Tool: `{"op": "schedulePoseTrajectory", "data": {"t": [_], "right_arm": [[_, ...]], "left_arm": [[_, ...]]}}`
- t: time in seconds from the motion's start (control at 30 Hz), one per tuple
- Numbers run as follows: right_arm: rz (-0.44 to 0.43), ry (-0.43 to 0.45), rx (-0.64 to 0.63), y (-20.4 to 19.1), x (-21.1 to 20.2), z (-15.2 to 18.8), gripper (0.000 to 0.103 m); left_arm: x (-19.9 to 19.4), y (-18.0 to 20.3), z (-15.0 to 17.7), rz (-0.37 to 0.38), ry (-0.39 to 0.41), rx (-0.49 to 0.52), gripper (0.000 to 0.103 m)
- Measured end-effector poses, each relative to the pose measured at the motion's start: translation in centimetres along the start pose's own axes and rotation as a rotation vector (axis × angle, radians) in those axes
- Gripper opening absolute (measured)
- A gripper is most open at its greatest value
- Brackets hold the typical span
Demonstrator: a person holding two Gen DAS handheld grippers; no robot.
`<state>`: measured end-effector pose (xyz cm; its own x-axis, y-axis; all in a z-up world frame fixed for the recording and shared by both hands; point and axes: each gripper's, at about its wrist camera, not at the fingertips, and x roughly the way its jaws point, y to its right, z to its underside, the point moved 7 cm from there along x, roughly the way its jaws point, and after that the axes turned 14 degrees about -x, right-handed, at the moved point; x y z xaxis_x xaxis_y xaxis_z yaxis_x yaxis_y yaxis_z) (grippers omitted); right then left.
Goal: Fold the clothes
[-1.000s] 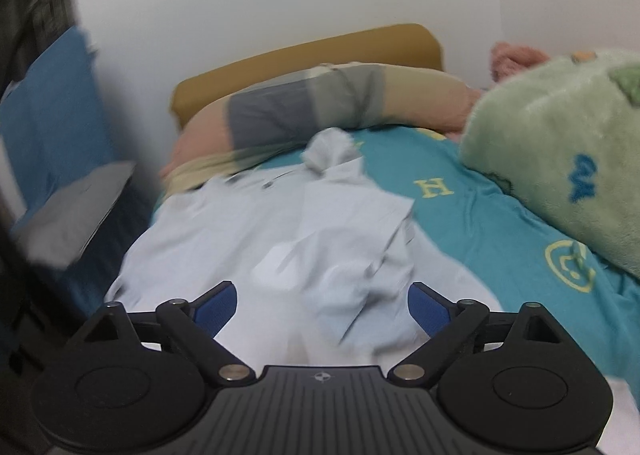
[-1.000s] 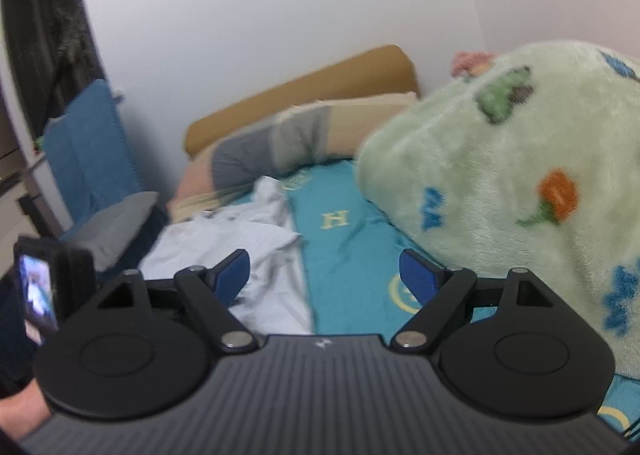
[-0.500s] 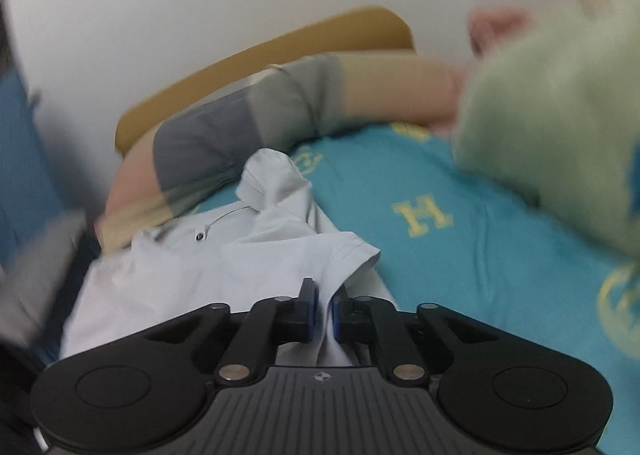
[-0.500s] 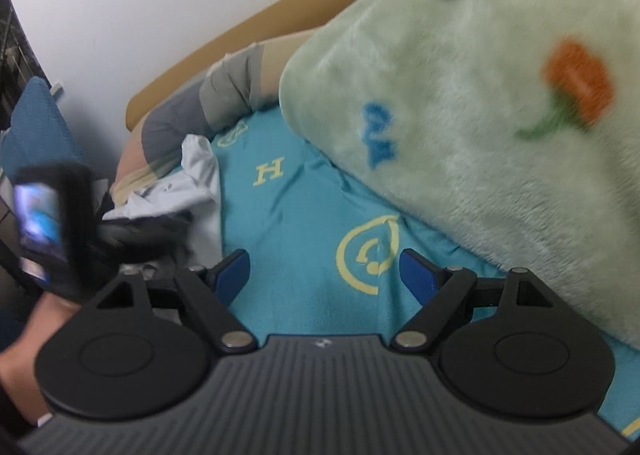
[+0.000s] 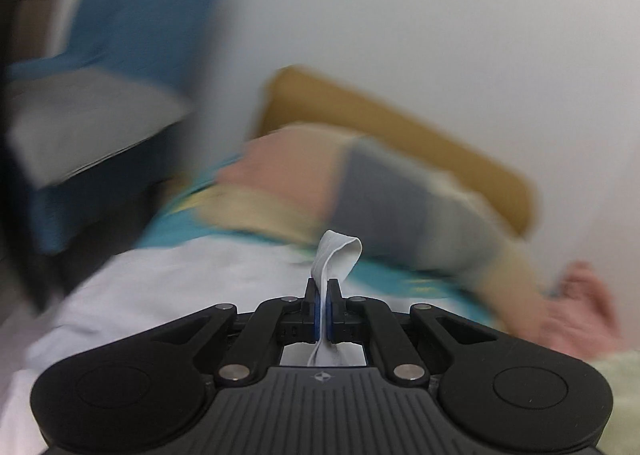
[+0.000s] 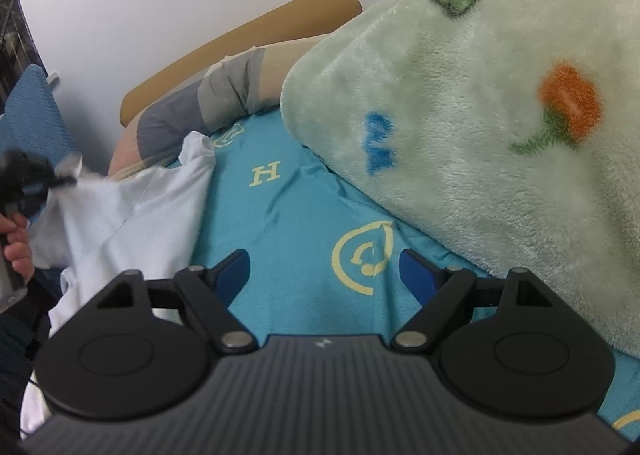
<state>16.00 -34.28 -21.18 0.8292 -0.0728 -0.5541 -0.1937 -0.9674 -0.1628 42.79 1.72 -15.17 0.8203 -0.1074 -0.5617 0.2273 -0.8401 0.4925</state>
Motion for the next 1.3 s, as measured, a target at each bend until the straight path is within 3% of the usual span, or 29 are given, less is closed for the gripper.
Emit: {"op": "schedulePoseTrajectory", "data": {"t": [0.1, 0.17, 0.23, 0.3, 0.33, 0.5, 0.53, 0.6, 0.73, 0.87, 1.0, 1.1, 1.17, 1.3], "right_arm": [[0.0, -0.005, -0.018, -0.3, 0.5, 0.2, 0.083], [-0.004, -0.014, -0.026, -0.5, 0.9, 0.4, 0.083], [-0.016, -0.024, -0.025, -0.7, 1.4, 0.6, 0.083], [-0.026, -0.032, -0.025, -0.9, 1.8, 0.7, 0.083], [-0.033, -0.034, -0.024, -1.0, 1.8, 0.8, 0.083], [-0.095, -0.032, -0.018, -1.6, 1.7, 0.7, 0.083], [-0.116, -0.03, -0.02, -1.9, 1.5, 0.7, 0.083], [-0.164, -0.028, -0.017, -2.3, 1.0, 0.6, 0.083], [-0.275, -0.053, -0.015, -3.6, -0.4, 1.2, 0.083], [-0.388, -0.117, 0.01, -4.6, -2.6, 2.3, 0.081], [-0.388, -0.164, -0.066, -5.6, -6.9, 3.2, 0.081], [-0.372, -0.134, -0.077, -6.3, -10.3, 2.5, 0.081], [-0.36, -0.097, -0.066, -6.6, -12.1, 1.9, 0.081], [-0.315, -0.063, -0.048, -6.2, -14.6, 2.3, 0.081]], "left_arm": [[3.7, -3.5, 0.9, -0.138, -0.058, 0.008, 0.004], [4.9, -4.9, 1.5, -0.156, -0.089, -0.006, 0.01], [4.9, -5.7, 1.8, -0.167, -0.088, -0.016, 0.041], [4.3, -5.8, 1.8, -0.182, -0.097, -0.006, 0.055], [3.4, -5.6, 1.9, -0.178, -0.106, 0.004, 0.055], [-4.9, -3.5, 2.9, -0.108, -0.12, 0.118, 0.075], [-7.1, -2.7, 3.5, -0.096, -0.129, 0.159, 0.08], [-11.7, -1.1, 5.2, -0.065, -0.147, 0.227, 0.082], [-21.5, 1.2, 9.7, 0.018, -0.188, 0.291, 0.096], [-28.9, 1.2, 13.8, 0.091, -0.209, 0.263, 0.097], [-30.9, -1.6, 16.9, 0.114, -0.305, 0.163, 0.095], [-30.3, -2.9, 19.6, 0.143, -0.433, 0.131, 0.083], [-29.8, -3.1, 21.4, 0.163, -0.5, 0.134, 0.082], [-29.0, -3.6, 25.1, 0.204, -0.635, 0.137, 0.059]]}}
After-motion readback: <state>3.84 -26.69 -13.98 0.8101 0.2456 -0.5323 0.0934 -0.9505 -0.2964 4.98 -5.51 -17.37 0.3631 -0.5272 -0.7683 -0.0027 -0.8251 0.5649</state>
